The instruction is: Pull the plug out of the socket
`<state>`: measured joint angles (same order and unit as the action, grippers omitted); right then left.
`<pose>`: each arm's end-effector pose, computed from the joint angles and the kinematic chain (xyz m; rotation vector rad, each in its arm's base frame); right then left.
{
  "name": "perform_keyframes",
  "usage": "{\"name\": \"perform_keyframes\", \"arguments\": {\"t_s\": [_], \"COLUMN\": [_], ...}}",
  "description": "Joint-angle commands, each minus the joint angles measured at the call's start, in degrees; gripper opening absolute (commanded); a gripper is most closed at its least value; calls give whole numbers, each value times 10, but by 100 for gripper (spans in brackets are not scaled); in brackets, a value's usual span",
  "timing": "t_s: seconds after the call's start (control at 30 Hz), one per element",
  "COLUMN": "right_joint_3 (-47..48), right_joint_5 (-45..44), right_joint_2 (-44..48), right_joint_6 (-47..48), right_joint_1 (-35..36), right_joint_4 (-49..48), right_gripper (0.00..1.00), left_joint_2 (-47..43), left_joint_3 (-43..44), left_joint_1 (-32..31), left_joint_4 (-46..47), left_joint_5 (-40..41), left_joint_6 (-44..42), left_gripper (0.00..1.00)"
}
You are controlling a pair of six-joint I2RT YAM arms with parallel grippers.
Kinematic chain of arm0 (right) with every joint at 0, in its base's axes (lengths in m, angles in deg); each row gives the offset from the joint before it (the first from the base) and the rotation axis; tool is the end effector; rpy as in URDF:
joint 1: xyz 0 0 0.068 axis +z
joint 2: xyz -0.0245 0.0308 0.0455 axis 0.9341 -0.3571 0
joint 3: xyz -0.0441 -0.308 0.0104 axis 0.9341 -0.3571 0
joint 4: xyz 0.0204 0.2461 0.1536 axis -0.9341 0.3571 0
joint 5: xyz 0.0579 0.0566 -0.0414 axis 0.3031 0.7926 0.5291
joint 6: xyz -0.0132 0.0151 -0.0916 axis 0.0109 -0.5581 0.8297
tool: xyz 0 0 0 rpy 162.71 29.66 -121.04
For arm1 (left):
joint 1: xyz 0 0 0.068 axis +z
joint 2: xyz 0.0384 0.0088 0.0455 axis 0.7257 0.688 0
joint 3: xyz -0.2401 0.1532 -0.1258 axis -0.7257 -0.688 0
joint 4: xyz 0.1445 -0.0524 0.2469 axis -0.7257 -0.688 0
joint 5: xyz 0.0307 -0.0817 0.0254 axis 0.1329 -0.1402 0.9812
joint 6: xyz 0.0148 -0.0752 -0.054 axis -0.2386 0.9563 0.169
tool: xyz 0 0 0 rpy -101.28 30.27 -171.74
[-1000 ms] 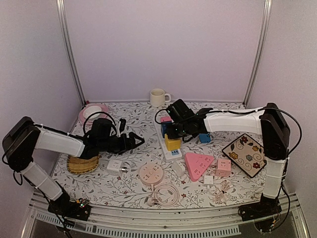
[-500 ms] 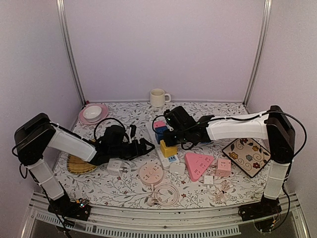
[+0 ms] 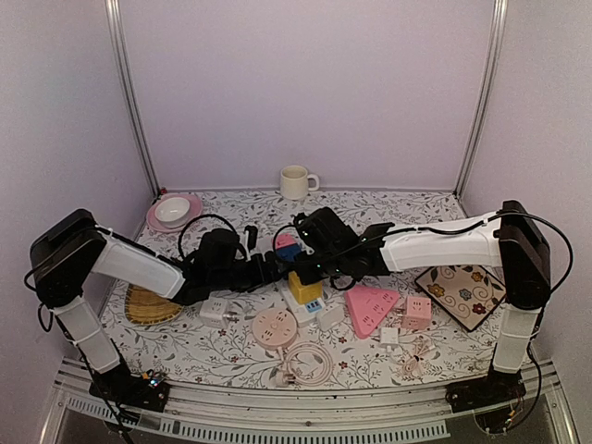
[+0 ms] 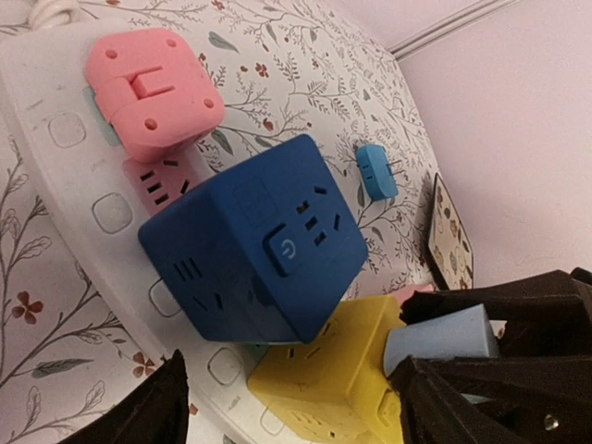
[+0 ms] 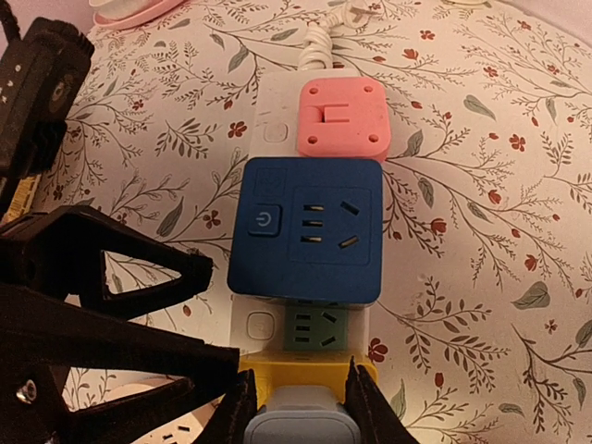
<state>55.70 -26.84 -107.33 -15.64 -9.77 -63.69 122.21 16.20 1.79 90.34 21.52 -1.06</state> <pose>0.2718 0.4158 0.1974 -0.5895 2.3042 0.4133 0.2772 -0.2902 0.1430 -0.0665 2.2536 -1.1388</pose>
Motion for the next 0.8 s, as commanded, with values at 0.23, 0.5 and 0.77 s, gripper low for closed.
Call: {"name": "perform_keyframes", "arguments": {"t_s": [0.23, 0.5, 0.77], "right_joint_3": [18, 28, 55], "right_joint_5": [-1, -8, -10], "right_joint_2": [16, 26, 28], "right_joint_6": [25, 38, 68], "right_joint_1": [4, 6, 9], "right_joint_4": [-24, -17, -1], "right_gripper": [4, 4, 4], "left_joint_2": [40, 47, 57], "left_joint_3": [-12, -23, -27], "left_joint_1": [-48, -52, -58], "left_joint_4": [33, 10, 8], "left_joint_5": [51, 81, 87], "left_joint_6": [29, 44, 50], "left_gripper": [70, 65, 63]}}
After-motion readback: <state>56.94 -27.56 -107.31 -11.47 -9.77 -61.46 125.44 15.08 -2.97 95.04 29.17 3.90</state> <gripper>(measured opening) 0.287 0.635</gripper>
